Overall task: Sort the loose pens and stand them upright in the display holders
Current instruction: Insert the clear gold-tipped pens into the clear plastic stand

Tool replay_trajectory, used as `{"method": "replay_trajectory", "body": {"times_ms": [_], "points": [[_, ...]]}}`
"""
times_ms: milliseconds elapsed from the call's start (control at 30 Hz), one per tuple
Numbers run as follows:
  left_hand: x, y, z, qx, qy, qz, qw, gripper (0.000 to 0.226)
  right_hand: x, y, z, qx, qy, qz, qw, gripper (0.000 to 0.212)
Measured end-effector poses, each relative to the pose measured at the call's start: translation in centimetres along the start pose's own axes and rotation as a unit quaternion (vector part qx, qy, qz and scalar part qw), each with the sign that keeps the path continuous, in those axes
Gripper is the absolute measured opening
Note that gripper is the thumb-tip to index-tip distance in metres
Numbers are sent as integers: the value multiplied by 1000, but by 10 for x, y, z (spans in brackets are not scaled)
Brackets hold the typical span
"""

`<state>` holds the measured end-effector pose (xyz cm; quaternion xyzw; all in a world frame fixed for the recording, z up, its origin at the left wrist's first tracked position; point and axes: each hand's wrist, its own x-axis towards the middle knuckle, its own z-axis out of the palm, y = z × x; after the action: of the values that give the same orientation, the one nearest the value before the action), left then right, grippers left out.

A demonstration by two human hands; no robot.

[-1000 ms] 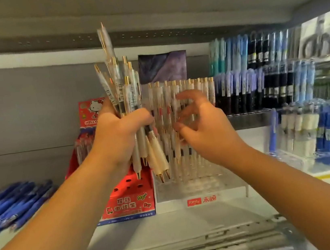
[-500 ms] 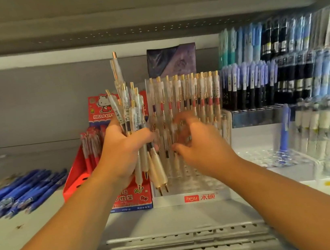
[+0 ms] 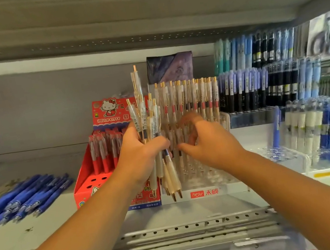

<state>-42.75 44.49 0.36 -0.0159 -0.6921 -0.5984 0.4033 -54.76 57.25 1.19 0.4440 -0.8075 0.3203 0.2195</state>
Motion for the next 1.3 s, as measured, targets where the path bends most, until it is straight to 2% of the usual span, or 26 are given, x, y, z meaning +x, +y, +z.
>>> {"method": "replay_trajectory", "body": {"times_ms": [67, 100, 167, 200, 233, 433, 600, 767, 867, 1000, 1100, 1167, 1300], "points": [[1, -2, 0, 7, -3, 3, 1000, 47, 0, -4, -7, 96, 54, -8, 994, 25], [2, -3, 1, 10, -3, 5, 1000, 48, 0, -7, -11, 188, 45, -1, 981, 19], [3, -4, 1, 7, -1, 8, 1000, 50, 0, -15, -15, 380, -65, 21, 922, 17], [4, -4, 1, 5, 1, 12, 1000, 51, -1, -18, -17, 434, -118, 26, 893, 18], [4, -4, 0, 5, 3, 17, 1000, 51, -2, -19, -18, 454, -150, 22, 878, 19], [6, -7, 0, 2, 25, -14, 1000, 57, -3, -14, -15, 459, -206, 5, 864, 51], [7, -10, 3, -12, 14, -27, 999, 51, -5, -11, -6, 470, -174, 20, 865, 49], [6, -11, 5, 6, 19, -16, 1000, 46, -7, -6, -5, 443, -145, 24, 884, 45], [6, -11, 1, 27, 46, -13, 998, 47, -9, -3, -8, 421, -86, 14, 903, 48], [5, -9, -1, 34, 65, -8, 997, 44, -9, 5, -11, 405, 34, -2, 914, 69], [4, -9, 1, 40, 64, -9, 997, 43, -10, 11, -11, 337, 101, -18, 936, 73], [4, -8, 2, 49, 64, -10, 997, 45, -10, 13, -9, 300, 117, -18, 946, 70], [4, -8, 2, 57, 66, -9, 996, 49, -8, 17, -6, 311, 112, -9, 944, 64]]}}
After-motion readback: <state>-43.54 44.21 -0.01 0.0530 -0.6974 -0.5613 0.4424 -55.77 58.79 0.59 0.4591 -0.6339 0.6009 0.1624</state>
